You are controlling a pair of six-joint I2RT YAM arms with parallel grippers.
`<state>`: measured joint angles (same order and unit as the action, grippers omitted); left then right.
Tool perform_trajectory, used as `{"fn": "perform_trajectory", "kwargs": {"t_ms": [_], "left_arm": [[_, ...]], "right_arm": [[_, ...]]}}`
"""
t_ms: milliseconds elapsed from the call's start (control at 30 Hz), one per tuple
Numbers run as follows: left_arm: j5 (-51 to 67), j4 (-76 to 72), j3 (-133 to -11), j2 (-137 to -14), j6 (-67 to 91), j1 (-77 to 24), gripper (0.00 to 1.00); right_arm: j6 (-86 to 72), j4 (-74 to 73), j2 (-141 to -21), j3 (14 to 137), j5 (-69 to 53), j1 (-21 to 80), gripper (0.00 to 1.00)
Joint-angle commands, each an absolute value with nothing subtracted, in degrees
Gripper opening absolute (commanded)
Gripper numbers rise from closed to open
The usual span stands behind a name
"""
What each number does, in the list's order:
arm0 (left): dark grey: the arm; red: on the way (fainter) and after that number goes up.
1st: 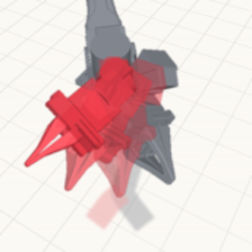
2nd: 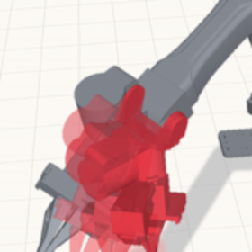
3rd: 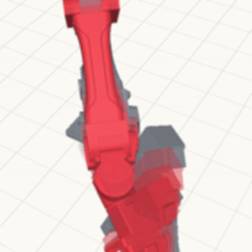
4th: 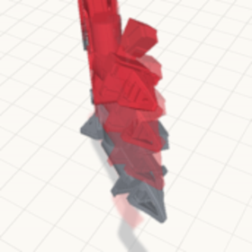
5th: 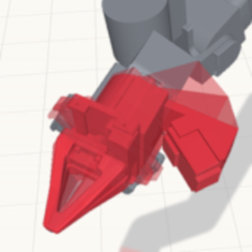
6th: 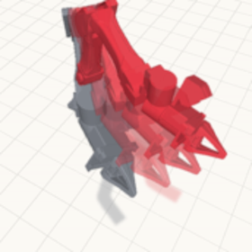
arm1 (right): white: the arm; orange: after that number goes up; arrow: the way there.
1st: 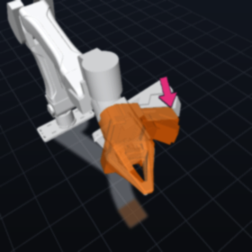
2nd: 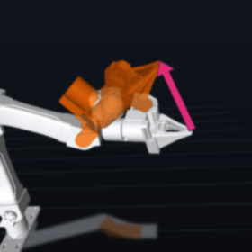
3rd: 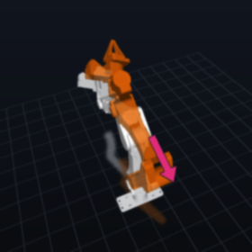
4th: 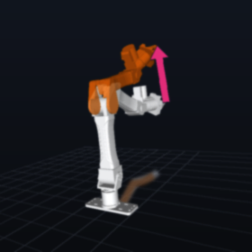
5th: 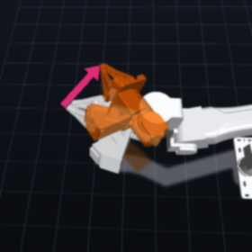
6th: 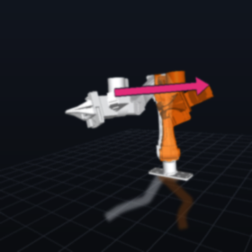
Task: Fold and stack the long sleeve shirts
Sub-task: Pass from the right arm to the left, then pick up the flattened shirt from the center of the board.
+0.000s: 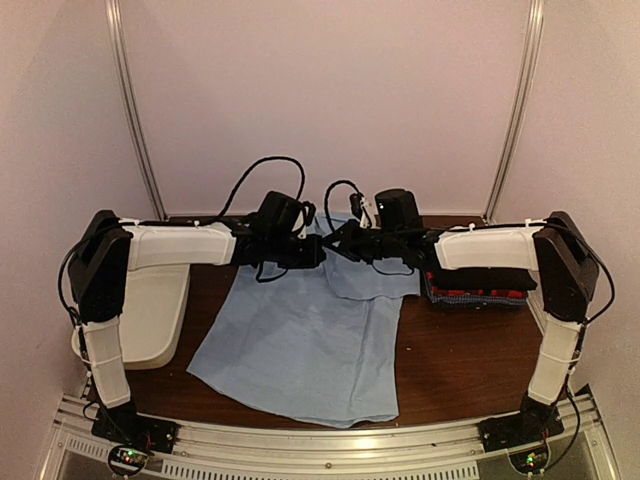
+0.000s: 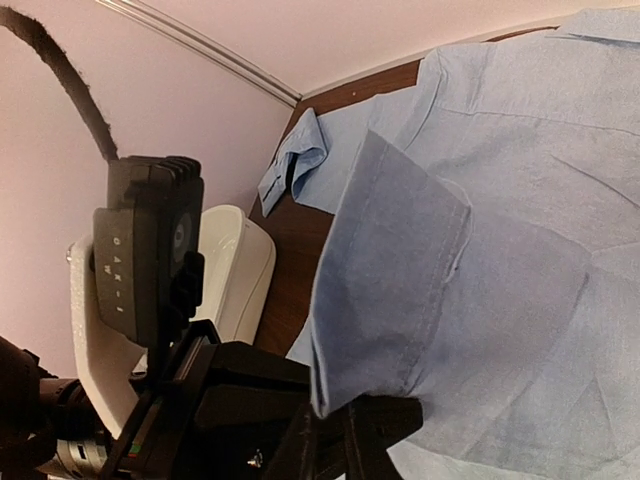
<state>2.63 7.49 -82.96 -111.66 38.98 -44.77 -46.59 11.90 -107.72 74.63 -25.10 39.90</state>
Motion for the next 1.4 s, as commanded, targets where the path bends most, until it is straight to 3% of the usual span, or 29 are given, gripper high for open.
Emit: {"fn": "perform_trajectory", "kwargs": {"t_ms": [0,133,333,633,933,1367], "left_arm": [[-2.5,5.3,-83.2,-110.9,39.6,-44.1,0.00],[-4.6,5.7,-83.4,-109.2,38.9,-43.9,0.00],[-4.0,7.3,-85.9,-108.2,36.9,-42.3,0.00],[-1.3,7.5,-89.4,-108.0,35.2,-39.9,0.00],[0.0,8.1,-91.4,-108.9,34.0,-37.4,0.00],[2.7,8.6,-99.3,-114.7,33.3,-35.1,0.00]], "right_arm": [[-43.3,7.1,-102.4,73.5,-22.0,40.4,0.23],[-40.5,2.6,-98.1,70.1,-18.4,40.4,0.37],[-38.2,-3.1,-90.7,60.5,-14.1,40.4,0.45],[-38.6,-0.2,-96.1,55.6,-15.9,40.4,0.30],[-38.8,-0.2,-106.0,57.6,-14.9,39.0,0.25],[-34.0,-4.1,-107.4,57.4,-11.0,28.4,0.33]]}}
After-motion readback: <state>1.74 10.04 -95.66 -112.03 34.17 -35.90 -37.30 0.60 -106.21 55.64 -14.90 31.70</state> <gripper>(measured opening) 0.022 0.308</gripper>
